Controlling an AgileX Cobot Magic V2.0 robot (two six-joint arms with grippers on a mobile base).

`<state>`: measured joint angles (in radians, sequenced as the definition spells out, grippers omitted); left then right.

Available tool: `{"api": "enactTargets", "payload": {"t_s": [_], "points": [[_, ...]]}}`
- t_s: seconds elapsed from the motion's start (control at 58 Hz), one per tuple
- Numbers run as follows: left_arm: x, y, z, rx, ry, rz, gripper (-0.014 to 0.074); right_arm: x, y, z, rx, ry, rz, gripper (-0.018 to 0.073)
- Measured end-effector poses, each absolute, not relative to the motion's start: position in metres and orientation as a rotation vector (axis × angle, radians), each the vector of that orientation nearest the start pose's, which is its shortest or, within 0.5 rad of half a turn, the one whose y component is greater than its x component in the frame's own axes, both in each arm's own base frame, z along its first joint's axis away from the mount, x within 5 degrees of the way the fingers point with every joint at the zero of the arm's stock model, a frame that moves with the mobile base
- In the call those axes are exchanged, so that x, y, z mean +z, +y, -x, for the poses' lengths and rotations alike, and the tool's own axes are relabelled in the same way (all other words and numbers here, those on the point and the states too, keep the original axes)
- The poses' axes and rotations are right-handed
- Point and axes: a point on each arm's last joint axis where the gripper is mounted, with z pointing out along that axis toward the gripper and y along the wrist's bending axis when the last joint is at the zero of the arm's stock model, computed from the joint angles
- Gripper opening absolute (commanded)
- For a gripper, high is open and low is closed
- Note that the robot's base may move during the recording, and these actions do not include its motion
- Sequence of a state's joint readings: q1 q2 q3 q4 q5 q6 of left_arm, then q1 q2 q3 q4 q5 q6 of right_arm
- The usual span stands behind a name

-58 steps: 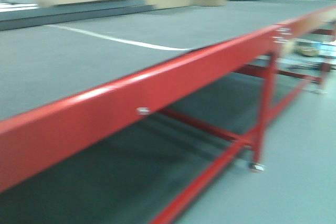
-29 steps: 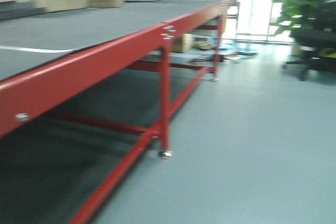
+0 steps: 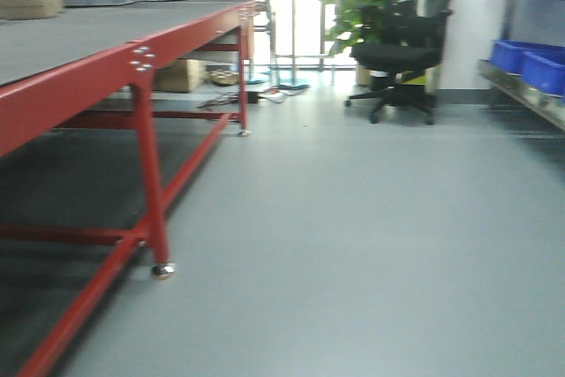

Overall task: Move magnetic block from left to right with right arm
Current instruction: 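Drive the base away from the first table holding the cube in the right gripper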

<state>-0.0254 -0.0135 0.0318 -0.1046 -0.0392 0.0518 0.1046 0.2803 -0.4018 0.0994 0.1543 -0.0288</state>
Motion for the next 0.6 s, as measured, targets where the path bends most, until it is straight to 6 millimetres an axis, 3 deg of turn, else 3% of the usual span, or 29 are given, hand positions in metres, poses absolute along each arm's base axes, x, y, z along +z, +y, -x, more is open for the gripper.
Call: {"api": "enactTargets", "payload": {"t_s": [0.604], "points": [[0.2067,-0.0011,-0.0562,-0.061,1.463,0.023,-0.0126,0.3166,0.0088,-0.0701,0.151,1.516,0.039,0.0277]]}}
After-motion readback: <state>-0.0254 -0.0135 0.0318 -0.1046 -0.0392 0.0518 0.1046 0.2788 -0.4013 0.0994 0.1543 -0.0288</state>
